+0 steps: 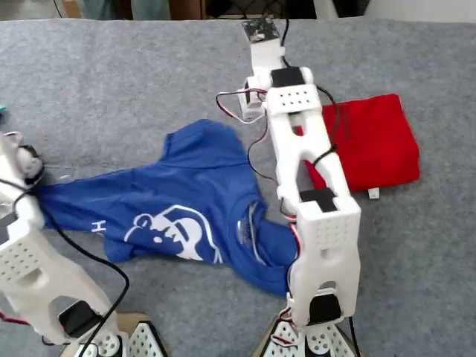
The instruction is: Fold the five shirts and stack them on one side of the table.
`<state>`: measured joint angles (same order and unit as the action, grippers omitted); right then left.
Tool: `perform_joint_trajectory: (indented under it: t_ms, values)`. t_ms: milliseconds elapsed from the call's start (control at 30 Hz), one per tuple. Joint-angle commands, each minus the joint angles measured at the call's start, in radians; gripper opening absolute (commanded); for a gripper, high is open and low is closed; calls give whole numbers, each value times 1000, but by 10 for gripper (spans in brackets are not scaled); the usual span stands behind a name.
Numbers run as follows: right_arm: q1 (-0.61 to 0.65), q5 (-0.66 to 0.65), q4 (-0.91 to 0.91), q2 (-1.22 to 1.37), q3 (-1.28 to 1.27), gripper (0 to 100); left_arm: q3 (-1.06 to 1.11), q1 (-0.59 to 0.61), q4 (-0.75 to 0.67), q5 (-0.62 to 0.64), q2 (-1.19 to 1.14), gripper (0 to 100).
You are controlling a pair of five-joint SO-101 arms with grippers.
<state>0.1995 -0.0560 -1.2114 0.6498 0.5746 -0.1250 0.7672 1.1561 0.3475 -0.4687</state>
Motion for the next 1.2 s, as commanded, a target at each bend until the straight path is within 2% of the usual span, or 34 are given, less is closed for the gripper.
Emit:
perform_joint_trajectory:
  t_ms: [0, 100, 200, 333, 467, 667, 967, 1167]
  values:
    - [89, -3, -38, 24, 76, 143, -136, 88, 74, -23, 18, 29]
    - [144, -5, -29, 68, 87, 25, -209, 128, 140, -68, 18, 29]
    - [167, -5, 9, 116, 130, 30, -249, 119, 186, -109, 8, 29]
    - [176, -3, 25, 174, 248, 55, -203, 41, 187, -149, 6, 29]
    - [221, -3, -118, 209, 363, 63, -159, -25, 172, -169, 6, 29]
    - [273, -3, -367, 303, 400, 40, -56, -51, 52, -164, 6, 29]
    - [267, 2, -548, 366, 397, 16, -51, -48, 40, -164, 6, 29]
    - [195, 2, -555, 286, 291, 16, -50, -50, 40, -169, 5, 29]
